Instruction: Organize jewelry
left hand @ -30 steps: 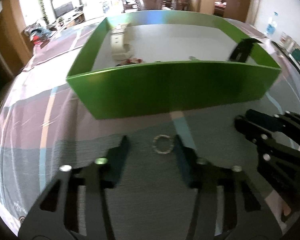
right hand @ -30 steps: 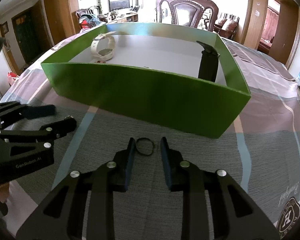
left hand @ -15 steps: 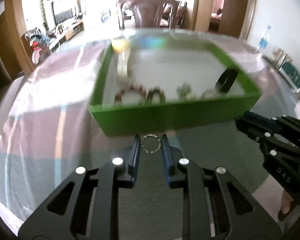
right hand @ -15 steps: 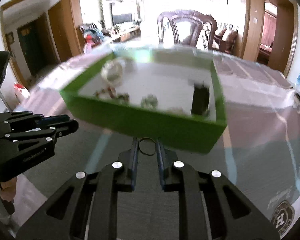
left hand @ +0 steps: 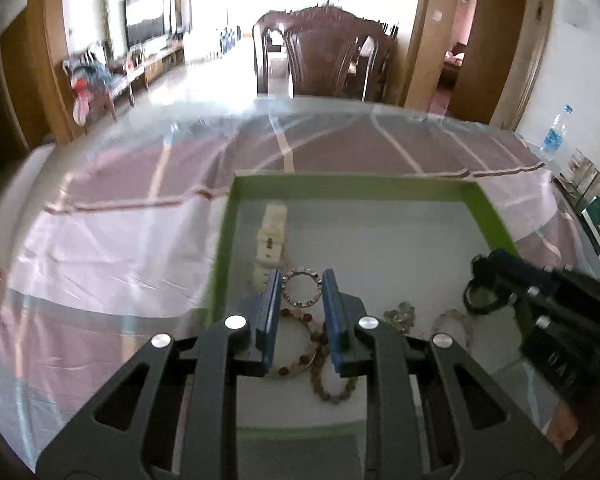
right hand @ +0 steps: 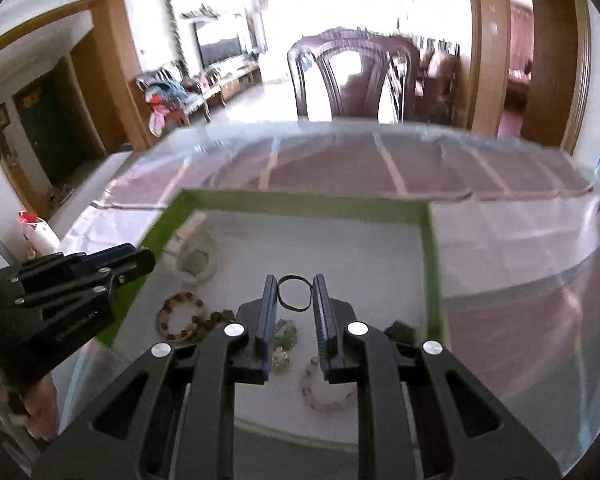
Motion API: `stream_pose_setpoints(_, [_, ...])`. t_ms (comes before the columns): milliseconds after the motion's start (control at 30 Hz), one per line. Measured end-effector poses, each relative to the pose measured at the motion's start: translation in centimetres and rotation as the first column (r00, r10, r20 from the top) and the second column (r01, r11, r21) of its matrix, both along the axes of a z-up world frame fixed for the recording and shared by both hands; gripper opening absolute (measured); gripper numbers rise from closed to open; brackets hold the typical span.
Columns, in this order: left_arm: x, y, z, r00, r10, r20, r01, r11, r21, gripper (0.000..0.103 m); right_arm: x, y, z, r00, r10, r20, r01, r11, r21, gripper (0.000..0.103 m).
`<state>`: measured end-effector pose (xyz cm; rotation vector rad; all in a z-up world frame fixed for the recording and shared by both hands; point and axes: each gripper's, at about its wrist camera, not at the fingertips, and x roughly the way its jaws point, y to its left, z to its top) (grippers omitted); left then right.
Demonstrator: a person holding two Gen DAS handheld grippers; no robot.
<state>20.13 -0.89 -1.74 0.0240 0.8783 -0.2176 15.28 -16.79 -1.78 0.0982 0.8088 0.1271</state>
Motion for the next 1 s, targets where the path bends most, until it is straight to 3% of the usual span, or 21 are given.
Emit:
stream_pose_setpoints(33, [0.5,0.0,-0.6,1.000,0.009,-0.020,-0.009,1.000,-0.009,0.022,0.3,0.2,-0.7,1.000,-0.004,-0.009,0.004,1.000,-0.013,0.018])
stream_pose_setpoints(67, [0.8,0.2,-0.9,0.999,0.020,-0.030,-0.020,1.000,-0.016,0.032,0.2,0.4,-0.9,1.000,-0.004,-0.008,0.004,1.000,-0.019,0.019])
stream_pose_setpoints(133, [1.0,0.8,-1.2,0.998,0.050,-0.047,-0.051,0.998,-0.022,0.047,-0.4,0.3,-0.5,1.000,0.000,0.020,0.001,1.000,-0.007,0.029])
stream_pose_setpoints(200, [0.6,1.5,-0.6,0.998,0.058,-0.031,-0.059,0.998,-0.037,0.051,-1.7,-0.2,0.8,0.998,-0.020,0.065,0.020,1.000,0.001,0.058])
stream_pose_setpoints(233, [0.2,1.8,-0.2,0.998,0.062,-0.024,-0.063,0.997,-0.040,0.057,-2.9,-0.5,1.7,0.994,-0.035,0.102,0.035,0.999,0.002,0.062])
stream_pose_setpoints(400, [-4.9,3.3,3.6,0.986,0.110,0.126,-0.108,0.994,-0.020,0.080,-7.6,-1.2,4.1,0.989,-0.036,0.140,0.042,0.998,-0.037,0.086])
stream_pose_setpoints(500, [-9.4,3.3,4.9,0.969,0.094,0.227,-0.102,0.995,0.023,0.090,-11.2,-1.0,4.6,0.984,-0.053,0.171,0.069,0.994,-0.087,0.094])
stream_pose_setpoints(667, [-13.8,3.0,5.4,0.940,0.103,0.324,-0.108,0.994,-0.003,0.099,-14.4,-0.2,4.1,0.965,-0.077,0.249,0.107,0.988,-0.107,0.100])
stream_pose_setpoints(767, [-14.2,2.4,4.7,0.947,0.097,0.307,-0.102,0.995,0.000,0.099,-14.9,-0.1,2.9,0.951,-0.101,0.293,0.131,0.988,-0.084,0.100])
stream_pose_setpoints(1000, [-14.9,1.5,3.2,0.945,0.065,0.321,-0.086,0.995,0.053,0.099,-13.8,0.3,1.3,0.964,-0.096,0.247,0.126,0.986,-0.109,0.100])
